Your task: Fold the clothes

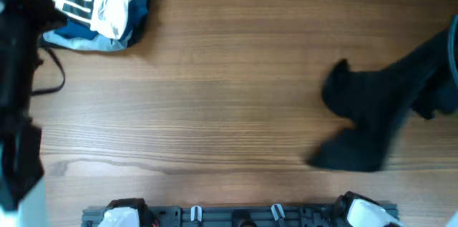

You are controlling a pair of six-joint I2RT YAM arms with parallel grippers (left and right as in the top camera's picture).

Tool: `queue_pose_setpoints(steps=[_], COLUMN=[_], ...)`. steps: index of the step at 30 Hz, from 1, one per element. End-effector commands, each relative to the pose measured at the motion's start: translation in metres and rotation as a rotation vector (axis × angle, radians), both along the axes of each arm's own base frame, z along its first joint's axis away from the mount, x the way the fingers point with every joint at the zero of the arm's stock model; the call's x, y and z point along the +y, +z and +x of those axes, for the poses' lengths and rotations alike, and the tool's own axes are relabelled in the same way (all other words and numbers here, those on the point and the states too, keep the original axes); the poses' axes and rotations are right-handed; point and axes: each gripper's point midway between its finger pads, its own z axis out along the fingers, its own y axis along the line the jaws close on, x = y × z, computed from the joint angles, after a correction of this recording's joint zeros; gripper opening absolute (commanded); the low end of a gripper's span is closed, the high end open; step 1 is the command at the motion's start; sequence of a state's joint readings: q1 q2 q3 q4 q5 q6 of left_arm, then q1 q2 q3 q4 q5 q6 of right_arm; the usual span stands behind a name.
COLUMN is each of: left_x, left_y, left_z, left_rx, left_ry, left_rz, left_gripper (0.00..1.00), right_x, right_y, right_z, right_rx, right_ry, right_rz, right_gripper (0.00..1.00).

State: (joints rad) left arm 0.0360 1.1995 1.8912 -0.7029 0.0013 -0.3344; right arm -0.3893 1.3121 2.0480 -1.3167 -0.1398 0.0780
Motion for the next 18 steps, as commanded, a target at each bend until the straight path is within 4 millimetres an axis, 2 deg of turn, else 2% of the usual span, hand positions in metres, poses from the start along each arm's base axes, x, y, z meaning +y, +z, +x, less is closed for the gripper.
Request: queue_pose_setpoints(steps=[1, 7, 8, 11, 12, 13, 14, 16, 18], left_x=[-0.017, -0.049, -0.063, -0.131, -0.17, -0.195, -0.236, -0.28, -0.314], left_y=[-0.059, -0.138, -0.154, -0.22, -0.256, -0.277, -0.312, -0.351, -0.374], left_z=[0.058, 0.106, 0.112, 0.123, 0.122, 0.121, 0.116, 0.11, 0.102], left_rx=[0.187, 0.42, 0.464, 0.633, 0.717, 0.764, 0.824, 0.877, 0.895], left_ry=[-0.12, -0.254, -0.301, -0.533, -0.649, -0.713, -0.824, -0.916, -0.993], left_rz=[-0.007, -0.038, -0.018, 0.079, 0.119, 0.132, 0.172, 0.21, 0.223], left_gripper=[0.04, 0.04, 0.04, 0.04, 0.04, 0.04, 0.04, 0.04, 0.04], right_x=[0.0, -0.005, -0.007, -0.009, -0.01, -0.012, -0.012, -0.015, -0.017], right_y=[-0.025, -0.05, -0.052, -0.058, -0.059, -0.06, -0.061, -0.062, -0.064], right_z=[0.03, 0.053, 0.055, 0.061, 0.062, 0.062, 0.063, 0.063, 0.062], right_rx=[0.074, 0.144, 0.15, 0.164, 0.167, 0.171, 0.173, 0.181, 0.19], right_ry=[0.075, 0.104, 0.104, 0.103, 0.1, 0.095, 0.094, 0.081, 0.071], right_rz=[0.048, 0.083, 0.084, 0.09, 0.089, 0.086, 0.086, 0.078, 0.072], right_gripper=[0.04, 0.04, 0.04, 0.04, 0.04, 0.04, 0.04, 0.04, 0.04])
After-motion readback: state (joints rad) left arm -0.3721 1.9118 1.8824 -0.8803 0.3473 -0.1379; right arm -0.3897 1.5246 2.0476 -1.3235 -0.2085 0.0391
